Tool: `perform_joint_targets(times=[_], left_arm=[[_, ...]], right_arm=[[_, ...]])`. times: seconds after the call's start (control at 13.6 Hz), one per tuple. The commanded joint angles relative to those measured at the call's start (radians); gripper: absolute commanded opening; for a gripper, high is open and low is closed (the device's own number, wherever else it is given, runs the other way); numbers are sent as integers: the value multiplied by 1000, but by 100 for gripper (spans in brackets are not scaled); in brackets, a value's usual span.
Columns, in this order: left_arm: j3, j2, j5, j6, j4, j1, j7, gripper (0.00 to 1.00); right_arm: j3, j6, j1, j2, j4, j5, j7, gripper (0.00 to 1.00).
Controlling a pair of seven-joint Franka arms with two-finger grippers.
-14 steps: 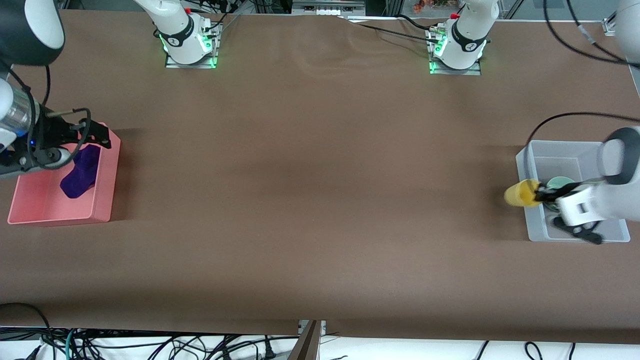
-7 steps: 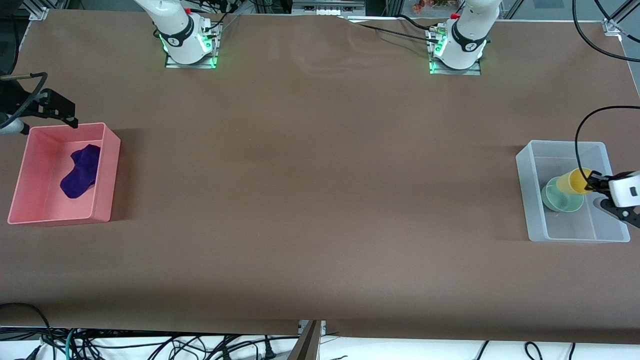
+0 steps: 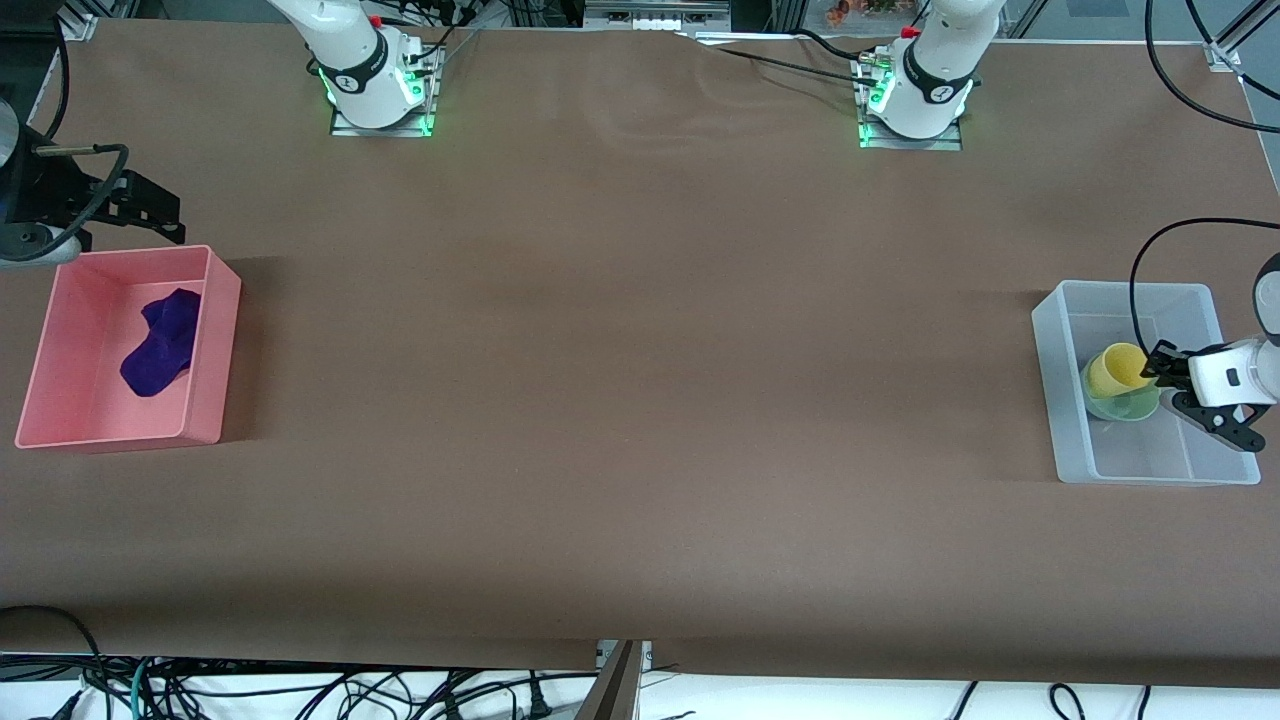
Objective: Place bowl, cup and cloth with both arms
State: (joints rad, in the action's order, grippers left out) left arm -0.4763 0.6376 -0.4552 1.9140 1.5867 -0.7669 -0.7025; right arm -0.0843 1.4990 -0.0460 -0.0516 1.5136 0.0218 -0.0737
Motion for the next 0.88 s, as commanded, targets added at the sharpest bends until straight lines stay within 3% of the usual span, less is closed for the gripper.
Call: perform_joint_targets(times=[0.0, 0.15, 0.37, 0.81], left_arm=[[-33, -81, -8, -46, -5, 8, -12, 100], [-93, -137, 6, -105, -8, 4, 5, 100], [-145, -219, 163, -188, -19, 9, 64, 100], [-408, -312, 205, -409, -72, 8, 577, 100]], right_arm=[[-3, -37, -5, -19, -42, -26, 52, 100], [-5, -37, 0, -22, -44, -20, 46, 100], [-5, -25, 0, -25, -44, -20, 43, 100], [-5, -22, 0, -27, -44, -20, 43, 100]])
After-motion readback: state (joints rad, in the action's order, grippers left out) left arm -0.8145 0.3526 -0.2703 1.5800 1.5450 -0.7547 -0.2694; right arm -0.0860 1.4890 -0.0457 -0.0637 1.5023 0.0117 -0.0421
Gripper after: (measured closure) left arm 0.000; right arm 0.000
